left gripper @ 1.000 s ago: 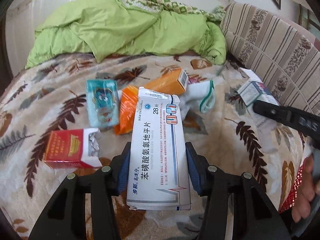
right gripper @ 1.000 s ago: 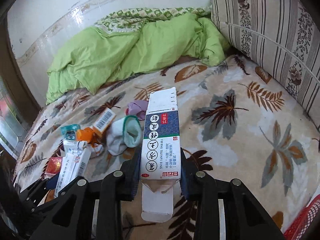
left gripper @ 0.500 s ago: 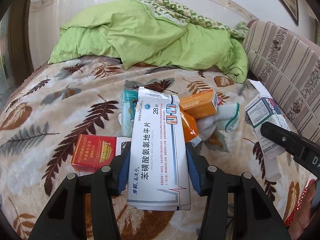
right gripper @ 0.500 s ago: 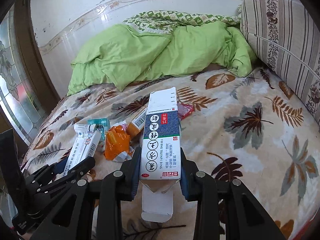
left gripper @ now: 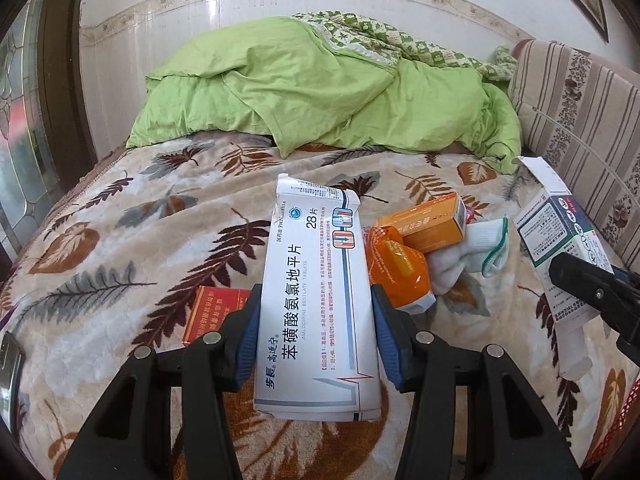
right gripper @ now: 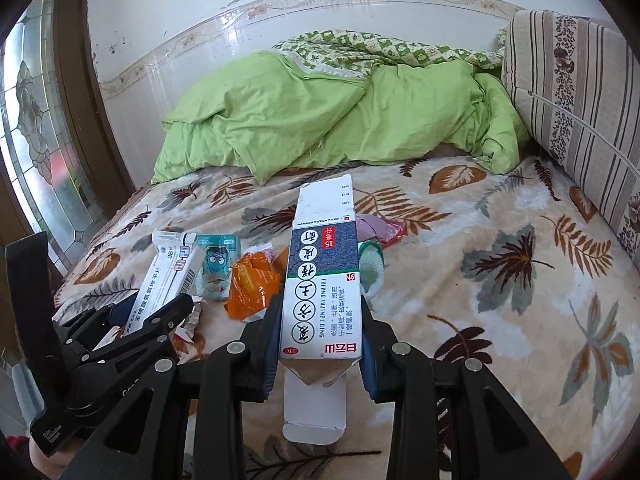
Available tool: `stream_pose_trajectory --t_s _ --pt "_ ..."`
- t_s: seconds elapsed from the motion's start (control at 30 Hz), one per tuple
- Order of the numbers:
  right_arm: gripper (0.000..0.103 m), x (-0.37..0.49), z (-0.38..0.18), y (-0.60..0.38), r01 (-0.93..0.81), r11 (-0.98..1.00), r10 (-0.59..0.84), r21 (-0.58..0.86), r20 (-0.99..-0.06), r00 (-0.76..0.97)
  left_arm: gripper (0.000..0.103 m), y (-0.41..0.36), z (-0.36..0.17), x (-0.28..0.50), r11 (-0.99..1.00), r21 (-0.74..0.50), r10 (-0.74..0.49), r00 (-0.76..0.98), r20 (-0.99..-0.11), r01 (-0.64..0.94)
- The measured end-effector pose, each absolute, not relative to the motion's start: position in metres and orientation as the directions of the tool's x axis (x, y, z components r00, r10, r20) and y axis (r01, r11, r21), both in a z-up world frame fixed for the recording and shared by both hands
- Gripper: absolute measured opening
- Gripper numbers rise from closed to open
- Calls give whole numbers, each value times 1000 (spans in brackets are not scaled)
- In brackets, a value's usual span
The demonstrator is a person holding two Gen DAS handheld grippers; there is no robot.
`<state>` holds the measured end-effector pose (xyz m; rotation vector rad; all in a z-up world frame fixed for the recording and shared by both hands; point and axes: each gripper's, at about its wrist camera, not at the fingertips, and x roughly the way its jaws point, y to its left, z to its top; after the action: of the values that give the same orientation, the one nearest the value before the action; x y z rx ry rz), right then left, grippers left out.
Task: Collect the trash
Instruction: 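Lift the white medicine box with the left tool while the right tool grasps a white-blue box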
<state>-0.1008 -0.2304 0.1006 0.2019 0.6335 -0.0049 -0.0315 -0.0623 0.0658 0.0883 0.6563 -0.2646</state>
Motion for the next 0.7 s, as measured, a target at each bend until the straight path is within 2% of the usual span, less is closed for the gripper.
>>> stream_pose_trajectory --t_s 0.7 --pt "35 -99 99 -223 41 983 75 180 -592 802 50 -62 66 -33 966 41 -179 769 -614 257"
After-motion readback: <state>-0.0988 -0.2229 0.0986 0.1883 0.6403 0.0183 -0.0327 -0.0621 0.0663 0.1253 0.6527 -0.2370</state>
